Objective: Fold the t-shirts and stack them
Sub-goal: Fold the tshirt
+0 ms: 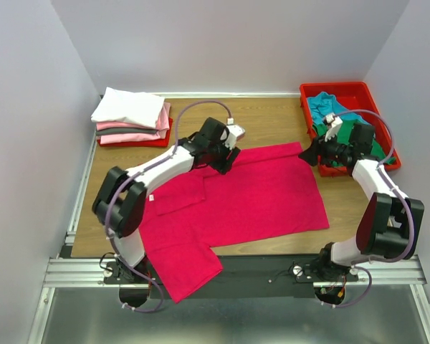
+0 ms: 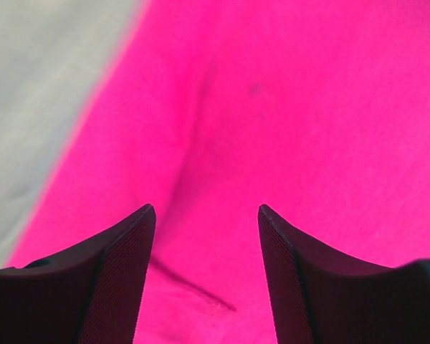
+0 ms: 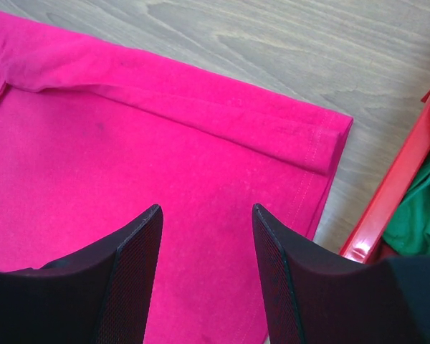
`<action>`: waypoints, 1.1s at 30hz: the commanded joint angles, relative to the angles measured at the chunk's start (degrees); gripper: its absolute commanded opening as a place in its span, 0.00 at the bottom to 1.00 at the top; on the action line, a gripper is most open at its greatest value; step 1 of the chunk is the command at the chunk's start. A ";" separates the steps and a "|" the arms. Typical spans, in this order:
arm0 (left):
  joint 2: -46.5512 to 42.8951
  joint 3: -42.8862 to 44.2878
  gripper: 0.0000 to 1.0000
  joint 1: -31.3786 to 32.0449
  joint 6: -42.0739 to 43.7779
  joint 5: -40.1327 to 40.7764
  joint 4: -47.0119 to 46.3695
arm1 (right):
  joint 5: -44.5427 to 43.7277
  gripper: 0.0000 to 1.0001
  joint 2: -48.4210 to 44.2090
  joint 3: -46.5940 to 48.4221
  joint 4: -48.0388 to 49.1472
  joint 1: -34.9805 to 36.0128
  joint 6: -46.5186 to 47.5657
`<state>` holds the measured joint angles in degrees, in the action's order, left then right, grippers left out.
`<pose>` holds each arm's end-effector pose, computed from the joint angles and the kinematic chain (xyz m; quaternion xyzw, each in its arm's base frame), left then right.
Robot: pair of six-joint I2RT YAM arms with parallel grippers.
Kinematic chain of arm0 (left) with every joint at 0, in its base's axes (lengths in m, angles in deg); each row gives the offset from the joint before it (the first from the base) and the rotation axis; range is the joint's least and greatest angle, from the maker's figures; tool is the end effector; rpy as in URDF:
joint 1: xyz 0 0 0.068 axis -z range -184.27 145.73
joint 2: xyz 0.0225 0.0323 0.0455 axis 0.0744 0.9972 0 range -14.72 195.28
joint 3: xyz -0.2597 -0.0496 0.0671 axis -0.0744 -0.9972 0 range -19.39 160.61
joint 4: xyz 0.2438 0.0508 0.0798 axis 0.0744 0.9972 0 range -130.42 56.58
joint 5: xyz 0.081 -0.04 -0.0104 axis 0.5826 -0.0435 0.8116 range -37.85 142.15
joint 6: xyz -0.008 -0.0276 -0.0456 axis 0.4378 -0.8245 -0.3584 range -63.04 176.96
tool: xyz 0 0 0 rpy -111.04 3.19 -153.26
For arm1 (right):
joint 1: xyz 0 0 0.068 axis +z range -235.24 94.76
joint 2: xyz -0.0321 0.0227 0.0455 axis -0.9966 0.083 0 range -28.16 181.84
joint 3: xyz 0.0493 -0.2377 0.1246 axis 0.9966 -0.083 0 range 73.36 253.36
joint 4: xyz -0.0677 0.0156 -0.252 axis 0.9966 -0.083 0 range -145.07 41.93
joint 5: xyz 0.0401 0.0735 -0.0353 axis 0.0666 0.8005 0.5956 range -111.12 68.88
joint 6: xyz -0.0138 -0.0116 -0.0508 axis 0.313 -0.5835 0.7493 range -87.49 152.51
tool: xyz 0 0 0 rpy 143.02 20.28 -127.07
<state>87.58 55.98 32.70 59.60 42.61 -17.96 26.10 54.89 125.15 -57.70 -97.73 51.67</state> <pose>0.3105 -0.2410 0.2311 0.3437 0.8696 -0.1766 0.3074 0.3013 -0.0401 0.2356 -0.2147 0.8223 0.2467 0.4657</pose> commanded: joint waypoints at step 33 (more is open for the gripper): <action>-57.65 -33.80 0.81 -2.26 -9.31 26.24 -15.43 | -35.97 0.41 39.12 42.43 -26.67 12.32 5.01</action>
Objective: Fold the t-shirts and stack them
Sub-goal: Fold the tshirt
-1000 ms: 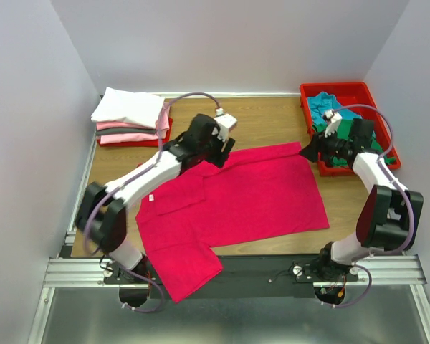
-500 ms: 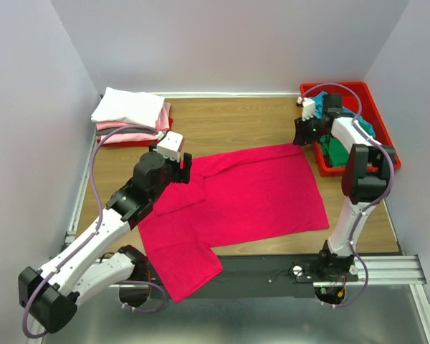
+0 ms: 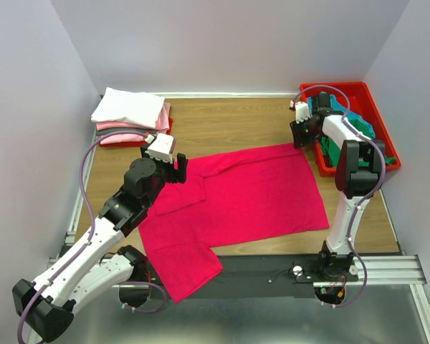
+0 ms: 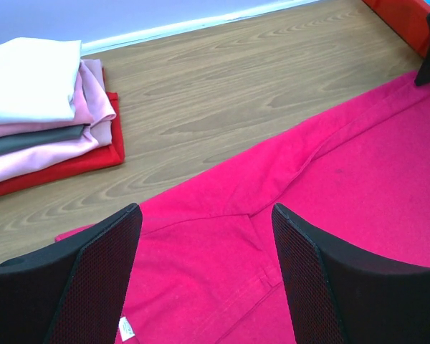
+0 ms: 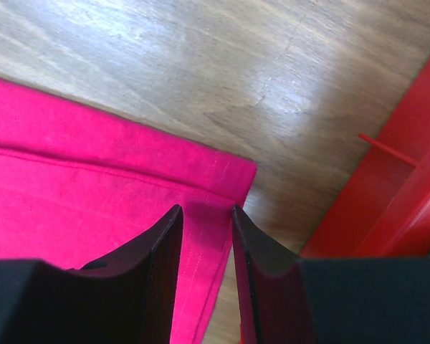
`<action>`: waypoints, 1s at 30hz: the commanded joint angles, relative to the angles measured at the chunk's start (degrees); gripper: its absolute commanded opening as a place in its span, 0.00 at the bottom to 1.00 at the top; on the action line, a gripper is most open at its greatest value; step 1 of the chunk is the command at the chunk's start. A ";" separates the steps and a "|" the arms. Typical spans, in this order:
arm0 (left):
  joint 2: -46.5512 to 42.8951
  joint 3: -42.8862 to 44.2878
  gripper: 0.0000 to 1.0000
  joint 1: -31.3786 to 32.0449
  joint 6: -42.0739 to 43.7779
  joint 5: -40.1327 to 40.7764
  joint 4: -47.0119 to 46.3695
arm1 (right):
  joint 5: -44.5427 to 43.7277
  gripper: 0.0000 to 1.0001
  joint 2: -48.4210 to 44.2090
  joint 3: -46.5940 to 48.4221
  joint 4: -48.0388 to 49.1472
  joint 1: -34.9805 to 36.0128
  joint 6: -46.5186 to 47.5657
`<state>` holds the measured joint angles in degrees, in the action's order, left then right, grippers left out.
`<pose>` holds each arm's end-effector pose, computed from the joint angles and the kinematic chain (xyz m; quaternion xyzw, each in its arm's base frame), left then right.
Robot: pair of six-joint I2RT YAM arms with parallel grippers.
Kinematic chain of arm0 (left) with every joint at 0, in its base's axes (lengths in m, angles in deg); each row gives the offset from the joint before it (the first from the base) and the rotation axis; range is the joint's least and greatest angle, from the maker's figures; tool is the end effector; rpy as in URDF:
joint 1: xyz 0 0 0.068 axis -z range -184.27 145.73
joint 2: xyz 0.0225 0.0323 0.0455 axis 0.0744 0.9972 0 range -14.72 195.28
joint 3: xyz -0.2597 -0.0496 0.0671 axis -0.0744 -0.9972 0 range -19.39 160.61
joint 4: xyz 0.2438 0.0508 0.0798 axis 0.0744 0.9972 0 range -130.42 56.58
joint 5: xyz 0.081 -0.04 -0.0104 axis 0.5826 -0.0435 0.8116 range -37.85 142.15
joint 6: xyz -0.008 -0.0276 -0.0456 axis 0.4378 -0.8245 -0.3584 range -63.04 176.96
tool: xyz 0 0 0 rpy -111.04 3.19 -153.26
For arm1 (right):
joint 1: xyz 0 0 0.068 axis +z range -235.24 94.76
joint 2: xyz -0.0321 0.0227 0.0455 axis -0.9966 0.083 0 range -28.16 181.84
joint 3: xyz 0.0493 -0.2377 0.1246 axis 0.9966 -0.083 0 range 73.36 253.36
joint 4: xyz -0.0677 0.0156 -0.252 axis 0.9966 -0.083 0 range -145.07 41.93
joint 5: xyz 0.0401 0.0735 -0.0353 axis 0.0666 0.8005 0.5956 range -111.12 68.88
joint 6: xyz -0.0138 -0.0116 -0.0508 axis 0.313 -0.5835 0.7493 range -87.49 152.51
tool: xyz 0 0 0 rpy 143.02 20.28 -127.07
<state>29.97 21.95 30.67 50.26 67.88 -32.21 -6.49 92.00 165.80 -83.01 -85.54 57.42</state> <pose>0.1586 -0.0990 0.3231 0.1033 0.7653 -0.1236 0.6231 0.4472 0.0065 0.1847 -0.2348 0.9352 0.0696 0.2558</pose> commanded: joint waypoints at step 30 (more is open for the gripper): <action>0.84 0.23 0.81 -0.22 0.11 0.53 -1.44 | -4.35 0.00 -7.12 -5.95 -1.10 1.44 2.25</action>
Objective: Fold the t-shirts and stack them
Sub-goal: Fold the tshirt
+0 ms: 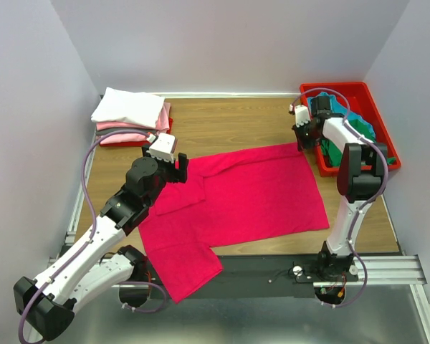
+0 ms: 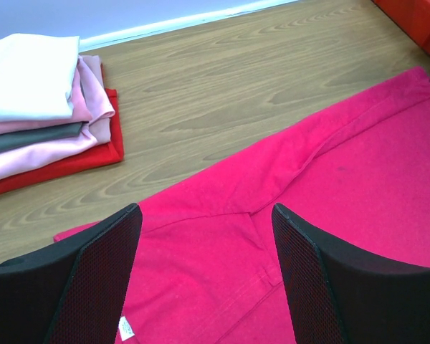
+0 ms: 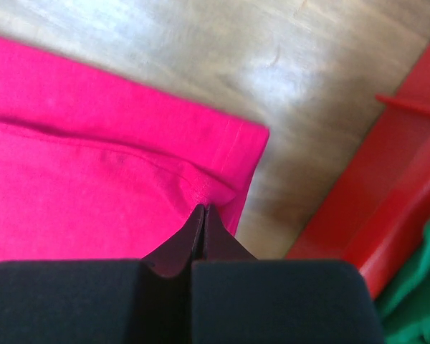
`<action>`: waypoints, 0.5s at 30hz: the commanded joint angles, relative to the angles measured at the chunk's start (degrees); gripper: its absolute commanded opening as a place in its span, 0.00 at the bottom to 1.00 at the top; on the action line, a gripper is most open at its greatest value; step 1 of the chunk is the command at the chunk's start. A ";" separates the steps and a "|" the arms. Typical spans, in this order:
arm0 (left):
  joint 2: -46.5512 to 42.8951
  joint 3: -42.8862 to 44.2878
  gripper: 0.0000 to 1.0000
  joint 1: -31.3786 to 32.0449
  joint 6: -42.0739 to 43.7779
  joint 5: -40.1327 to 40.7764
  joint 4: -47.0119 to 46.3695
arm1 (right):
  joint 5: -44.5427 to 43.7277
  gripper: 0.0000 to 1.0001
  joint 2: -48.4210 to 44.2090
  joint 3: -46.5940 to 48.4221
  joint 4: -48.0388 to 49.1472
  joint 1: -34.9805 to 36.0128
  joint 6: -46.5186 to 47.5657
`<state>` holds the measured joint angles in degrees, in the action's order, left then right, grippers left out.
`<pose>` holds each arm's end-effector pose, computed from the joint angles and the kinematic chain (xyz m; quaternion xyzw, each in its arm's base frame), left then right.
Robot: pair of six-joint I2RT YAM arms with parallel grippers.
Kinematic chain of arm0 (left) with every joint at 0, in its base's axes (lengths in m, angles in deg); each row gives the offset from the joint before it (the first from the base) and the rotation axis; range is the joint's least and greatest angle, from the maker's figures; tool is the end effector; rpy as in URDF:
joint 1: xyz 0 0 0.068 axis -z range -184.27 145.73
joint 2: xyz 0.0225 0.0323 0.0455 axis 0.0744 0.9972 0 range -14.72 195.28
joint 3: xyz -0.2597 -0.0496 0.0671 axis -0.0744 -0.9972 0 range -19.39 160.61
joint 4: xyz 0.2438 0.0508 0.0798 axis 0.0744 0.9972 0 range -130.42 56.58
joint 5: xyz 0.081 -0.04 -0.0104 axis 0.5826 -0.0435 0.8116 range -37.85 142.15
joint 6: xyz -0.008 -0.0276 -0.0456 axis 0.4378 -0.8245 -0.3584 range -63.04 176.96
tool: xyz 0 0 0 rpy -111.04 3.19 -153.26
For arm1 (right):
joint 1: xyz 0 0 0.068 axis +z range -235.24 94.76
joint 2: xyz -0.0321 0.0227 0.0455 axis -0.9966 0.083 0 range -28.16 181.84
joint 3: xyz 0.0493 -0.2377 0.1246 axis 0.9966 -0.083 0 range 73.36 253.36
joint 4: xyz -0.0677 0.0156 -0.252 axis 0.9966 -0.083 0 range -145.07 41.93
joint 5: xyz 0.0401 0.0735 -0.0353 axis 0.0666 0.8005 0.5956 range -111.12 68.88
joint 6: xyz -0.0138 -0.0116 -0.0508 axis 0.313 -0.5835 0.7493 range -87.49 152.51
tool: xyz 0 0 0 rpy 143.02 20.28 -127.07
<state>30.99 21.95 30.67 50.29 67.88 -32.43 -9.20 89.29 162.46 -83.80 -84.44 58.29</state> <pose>0.1617 -0.1011 0.3205 0.1052 0.7694 -0.1209 0.6184 0.4332 0.0133 0.1865 -0.2455 0.9379 0.0506 0.2397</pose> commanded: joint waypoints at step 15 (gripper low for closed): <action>0.16 0.23 0.81 -0.22 0.09 0.09 -1.13 | -3.40 0.04 -9.08 -10.70 1.98 0.34 5.24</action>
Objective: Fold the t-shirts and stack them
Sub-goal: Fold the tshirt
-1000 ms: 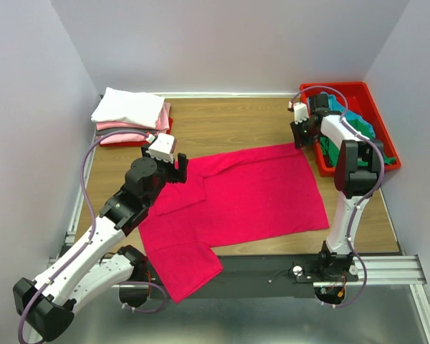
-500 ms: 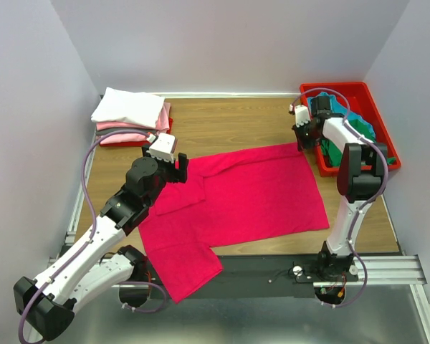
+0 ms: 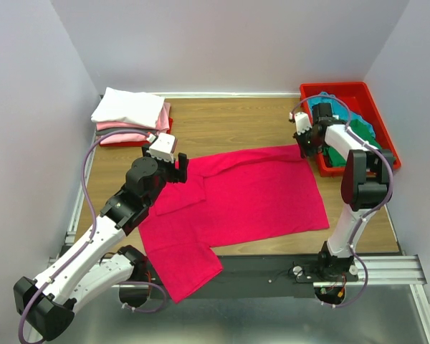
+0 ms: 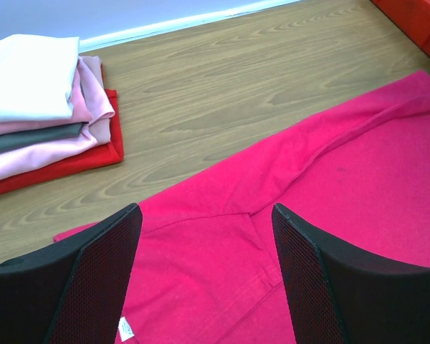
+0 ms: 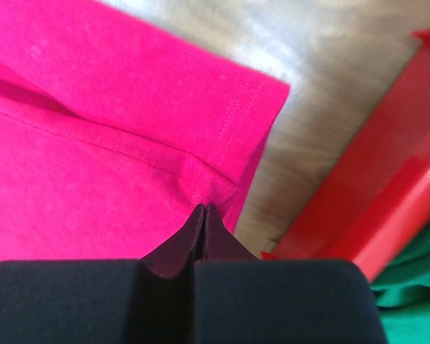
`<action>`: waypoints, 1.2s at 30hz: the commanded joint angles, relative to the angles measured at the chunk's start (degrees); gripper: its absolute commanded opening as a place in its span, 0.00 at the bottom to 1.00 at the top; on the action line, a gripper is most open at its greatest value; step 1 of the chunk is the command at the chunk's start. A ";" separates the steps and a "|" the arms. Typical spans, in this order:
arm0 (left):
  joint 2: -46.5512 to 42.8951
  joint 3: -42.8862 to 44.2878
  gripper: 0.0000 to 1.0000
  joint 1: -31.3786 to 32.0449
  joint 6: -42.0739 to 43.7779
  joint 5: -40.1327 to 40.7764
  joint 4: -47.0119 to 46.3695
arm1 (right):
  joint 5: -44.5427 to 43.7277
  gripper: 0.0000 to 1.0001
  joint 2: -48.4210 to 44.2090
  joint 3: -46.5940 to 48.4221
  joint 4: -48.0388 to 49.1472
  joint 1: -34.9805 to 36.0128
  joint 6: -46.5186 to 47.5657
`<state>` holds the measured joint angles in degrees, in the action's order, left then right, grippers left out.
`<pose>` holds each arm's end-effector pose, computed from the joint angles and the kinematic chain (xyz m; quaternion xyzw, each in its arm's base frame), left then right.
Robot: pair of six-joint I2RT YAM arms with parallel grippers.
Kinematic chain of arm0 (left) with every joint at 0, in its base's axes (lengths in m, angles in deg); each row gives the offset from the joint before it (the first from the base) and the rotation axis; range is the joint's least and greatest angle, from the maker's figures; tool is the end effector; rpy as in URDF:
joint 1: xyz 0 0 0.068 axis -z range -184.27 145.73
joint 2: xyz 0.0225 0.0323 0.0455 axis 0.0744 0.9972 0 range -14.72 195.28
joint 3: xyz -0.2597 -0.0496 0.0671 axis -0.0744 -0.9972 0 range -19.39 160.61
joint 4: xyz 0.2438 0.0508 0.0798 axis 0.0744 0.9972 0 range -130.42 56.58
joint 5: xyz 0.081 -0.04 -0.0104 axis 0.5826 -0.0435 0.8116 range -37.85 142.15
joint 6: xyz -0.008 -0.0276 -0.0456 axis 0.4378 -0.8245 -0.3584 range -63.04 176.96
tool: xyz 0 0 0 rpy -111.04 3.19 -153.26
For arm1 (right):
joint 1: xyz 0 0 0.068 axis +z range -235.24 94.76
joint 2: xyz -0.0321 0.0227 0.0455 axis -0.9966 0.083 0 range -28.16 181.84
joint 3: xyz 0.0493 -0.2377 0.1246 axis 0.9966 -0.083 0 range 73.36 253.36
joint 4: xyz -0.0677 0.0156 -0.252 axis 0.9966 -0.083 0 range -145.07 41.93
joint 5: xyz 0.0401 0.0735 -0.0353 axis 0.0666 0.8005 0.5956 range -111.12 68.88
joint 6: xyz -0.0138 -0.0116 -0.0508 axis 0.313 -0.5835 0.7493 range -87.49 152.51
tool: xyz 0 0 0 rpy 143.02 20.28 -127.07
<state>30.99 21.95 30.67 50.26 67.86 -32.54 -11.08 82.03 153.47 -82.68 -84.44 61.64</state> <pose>0.1617 -0.1012 0.3207 0.1049 0.7688 -0.1216 0.6190 0.3997 0.0117 0.1920 -0.2695 0.9340 0.0294 0.2325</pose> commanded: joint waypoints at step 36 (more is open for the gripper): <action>-3.69 -1.52 0.84 -1.62 -10.16 6.00 1.17 | 4.83 0.41 3.70 6.19 1.74 0.52 -7.77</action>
<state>29.86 21.91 30.30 46.05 69.39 -31.97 -2.71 82.67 156.49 -80.60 -84.18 57.94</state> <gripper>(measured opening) 0.839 0.415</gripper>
